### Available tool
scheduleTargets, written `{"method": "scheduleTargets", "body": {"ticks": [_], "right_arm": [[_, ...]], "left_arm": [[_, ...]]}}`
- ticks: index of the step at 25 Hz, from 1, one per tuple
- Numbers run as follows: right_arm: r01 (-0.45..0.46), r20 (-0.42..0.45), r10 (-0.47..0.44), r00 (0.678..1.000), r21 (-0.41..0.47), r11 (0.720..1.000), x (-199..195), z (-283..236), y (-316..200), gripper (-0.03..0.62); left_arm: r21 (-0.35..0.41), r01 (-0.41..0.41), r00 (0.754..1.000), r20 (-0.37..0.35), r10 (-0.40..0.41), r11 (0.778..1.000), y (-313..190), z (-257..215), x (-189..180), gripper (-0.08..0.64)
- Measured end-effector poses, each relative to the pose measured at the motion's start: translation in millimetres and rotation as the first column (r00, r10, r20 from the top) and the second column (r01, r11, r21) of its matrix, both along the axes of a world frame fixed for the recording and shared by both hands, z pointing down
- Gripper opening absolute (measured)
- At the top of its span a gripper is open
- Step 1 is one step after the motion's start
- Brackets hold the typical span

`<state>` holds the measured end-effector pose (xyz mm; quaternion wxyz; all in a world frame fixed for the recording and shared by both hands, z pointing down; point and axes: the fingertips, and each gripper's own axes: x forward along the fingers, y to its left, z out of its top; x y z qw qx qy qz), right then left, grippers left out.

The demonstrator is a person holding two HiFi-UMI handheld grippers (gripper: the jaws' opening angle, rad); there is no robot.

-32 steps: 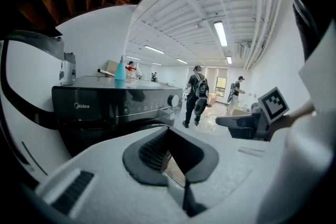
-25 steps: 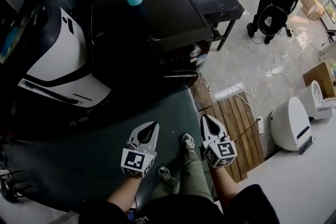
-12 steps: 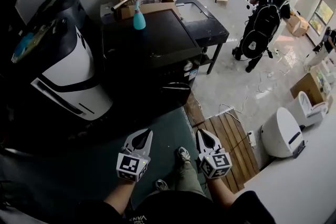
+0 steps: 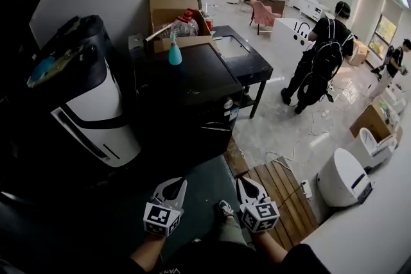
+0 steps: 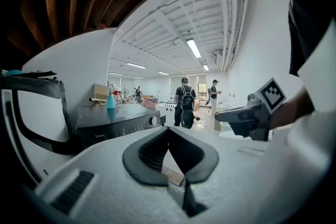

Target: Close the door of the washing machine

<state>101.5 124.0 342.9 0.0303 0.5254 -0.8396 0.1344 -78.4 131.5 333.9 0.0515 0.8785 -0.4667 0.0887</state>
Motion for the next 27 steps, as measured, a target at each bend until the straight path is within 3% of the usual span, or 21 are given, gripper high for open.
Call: {"method": "scheduleTargets", "body": {"ticks": [9,19,27], "right_arm": [[0.003,-0.034,-0.004,0.999,-0.01,1.0,3,10,35,0.0],[0.049,-0.079,-0.053,0.996,-0.052,0.997,-2,24,48,-0.002],[0.063,-0.067,-0.064,0.996,-0.015,0.998,-10,13,48,-0.002]], "left_arm": [[-0.059,0.006,1.0,0.029,-0.004,0.998,35,8,-11,0.006],[-0.083,0.066,0.998,0.028,-0.064,0.994,61,10,-31,0.006],[-0.065,0.098,0.995,0.008,-0.097,0.993,65,5,-40,0.006]]}}
